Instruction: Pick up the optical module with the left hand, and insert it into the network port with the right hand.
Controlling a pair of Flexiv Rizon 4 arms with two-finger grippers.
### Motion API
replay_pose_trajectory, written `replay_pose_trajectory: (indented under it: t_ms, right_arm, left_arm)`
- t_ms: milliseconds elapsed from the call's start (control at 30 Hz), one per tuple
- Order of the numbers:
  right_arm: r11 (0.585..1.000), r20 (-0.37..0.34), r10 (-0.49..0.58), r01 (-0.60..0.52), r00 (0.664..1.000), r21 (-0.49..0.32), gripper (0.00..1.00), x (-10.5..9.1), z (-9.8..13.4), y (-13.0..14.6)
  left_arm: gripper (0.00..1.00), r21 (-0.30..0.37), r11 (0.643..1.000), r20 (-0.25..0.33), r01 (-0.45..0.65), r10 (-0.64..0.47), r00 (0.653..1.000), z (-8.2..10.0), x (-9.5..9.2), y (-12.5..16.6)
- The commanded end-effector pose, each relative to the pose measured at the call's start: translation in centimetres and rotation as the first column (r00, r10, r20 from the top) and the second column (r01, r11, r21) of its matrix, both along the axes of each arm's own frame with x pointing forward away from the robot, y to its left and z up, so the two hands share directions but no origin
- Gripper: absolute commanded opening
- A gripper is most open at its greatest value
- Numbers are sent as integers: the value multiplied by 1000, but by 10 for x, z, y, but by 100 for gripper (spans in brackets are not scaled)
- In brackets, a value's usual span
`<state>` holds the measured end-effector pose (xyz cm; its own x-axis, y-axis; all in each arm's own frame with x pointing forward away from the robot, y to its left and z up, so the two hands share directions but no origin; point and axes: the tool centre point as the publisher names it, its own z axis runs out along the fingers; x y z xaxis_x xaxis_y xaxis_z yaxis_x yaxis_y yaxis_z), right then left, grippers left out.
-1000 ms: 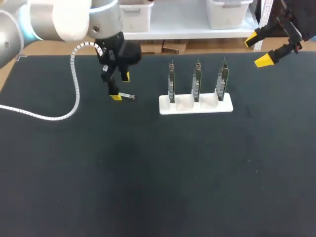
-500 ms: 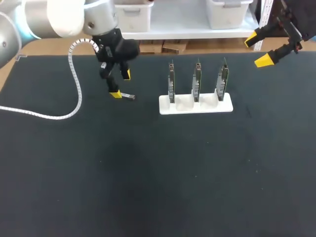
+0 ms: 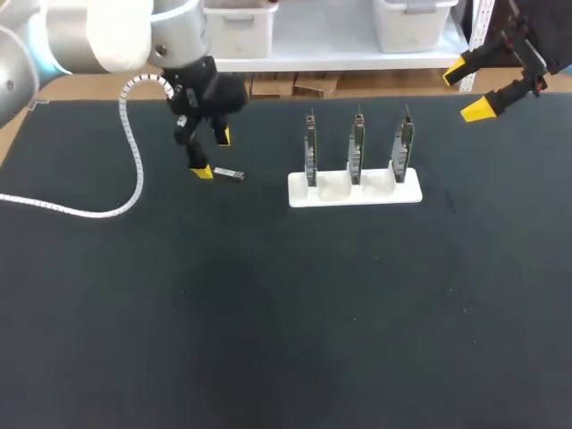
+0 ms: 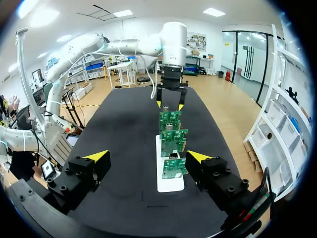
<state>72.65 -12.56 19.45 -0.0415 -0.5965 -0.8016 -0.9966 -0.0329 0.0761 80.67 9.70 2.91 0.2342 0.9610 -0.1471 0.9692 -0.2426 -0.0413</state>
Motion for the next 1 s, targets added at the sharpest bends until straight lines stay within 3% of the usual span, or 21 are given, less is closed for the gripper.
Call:
replay_pose_trajectory:
  t_ms: [33, 233, 367, 500, 1000]
  right_arm:
    - [1000, 2, -1, 1, 1000, 0, 100, -1, 0, 0]
    - [1000, 2, -1, 1, 1000, 0, 100, -1, 0, 0]
    - [1000, 2, -1, 1, 1000, 0, 100, -1, 0, 0]
    - [1000, 2, -1, 1, 1000, 0, 100, -1, 0, 0]
    - [1000, 2, -1, 1, 1000, 0, 100, -1, 0, 0]
  left_arm:
    - [100, 67, 998, 33, 1, -3, 999, 3, 7, -8]
    - [100, 96, 995, 28, 17, -20, 999, -2, -9, -16]
    - [100, 135, 991, -3, 22, -22, 1000, -15, -16, -14]
    - [100, 173, 985, 17, 13, -17, 1000, -21, -12, -11]
    - [100, 197, 980, 27, -20, 15, 1000, -33, 15, -2]
